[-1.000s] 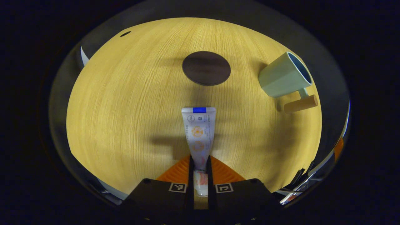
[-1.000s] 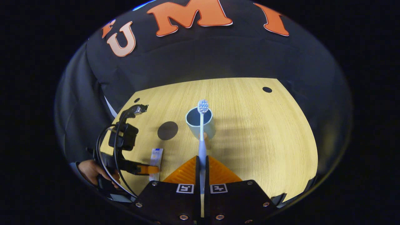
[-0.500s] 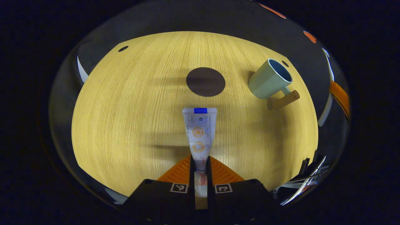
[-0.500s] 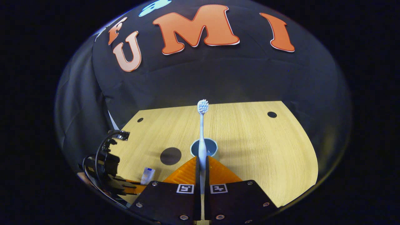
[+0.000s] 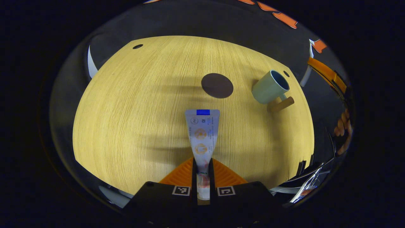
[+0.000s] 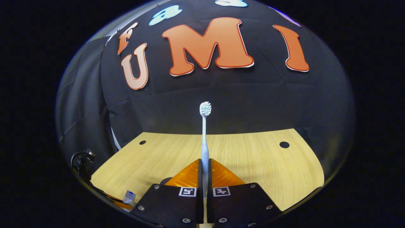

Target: Put the toothbrush and toothpaste on the desktop into the cup, then pick up the cup and place it on the coaster on the desktop.

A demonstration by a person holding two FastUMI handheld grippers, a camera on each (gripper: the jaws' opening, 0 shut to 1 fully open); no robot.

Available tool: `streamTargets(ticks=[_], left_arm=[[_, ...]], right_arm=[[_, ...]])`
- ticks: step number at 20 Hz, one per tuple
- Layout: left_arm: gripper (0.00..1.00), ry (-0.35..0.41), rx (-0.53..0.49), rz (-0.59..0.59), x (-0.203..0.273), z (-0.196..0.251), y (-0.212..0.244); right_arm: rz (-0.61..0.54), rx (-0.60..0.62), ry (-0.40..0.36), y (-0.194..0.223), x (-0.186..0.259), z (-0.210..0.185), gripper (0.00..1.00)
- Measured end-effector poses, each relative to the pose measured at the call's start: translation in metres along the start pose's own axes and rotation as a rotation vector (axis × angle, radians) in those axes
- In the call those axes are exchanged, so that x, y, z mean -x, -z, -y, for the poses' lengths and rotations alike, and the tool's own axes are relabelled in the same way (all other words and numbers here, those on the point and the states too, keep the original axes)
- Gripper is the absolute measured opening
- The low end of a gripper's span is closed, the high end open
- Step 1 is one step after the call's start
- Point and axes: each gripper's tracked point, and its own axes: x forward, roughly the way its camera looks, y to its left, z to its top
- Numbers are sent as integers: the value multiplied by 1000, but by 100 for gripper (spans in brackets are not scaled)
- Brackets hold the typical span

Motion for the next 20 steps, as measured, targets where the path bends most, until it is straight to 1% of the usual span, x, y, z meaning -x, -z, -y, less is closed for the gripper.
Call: streamTargets(ticks=[4,7,12,17,20], left_arm=[[16,-7,32,16,14,-3,4],[16,-21,48,25,23,-6,4],[16,-37,57,52,38,-5,-1],[16,-40,41,69,39,1,-9],[16,-36,16,80,35,1,-15]], right_arm=[[58,15,-21,-5,-24,0,5],[65,33,-36,6,-41,-2,5],[28,9,-13,42,-62,7,5],[-8,17,28,67,-69,17,5],[-43,-30,57,77,-69,22,6]])
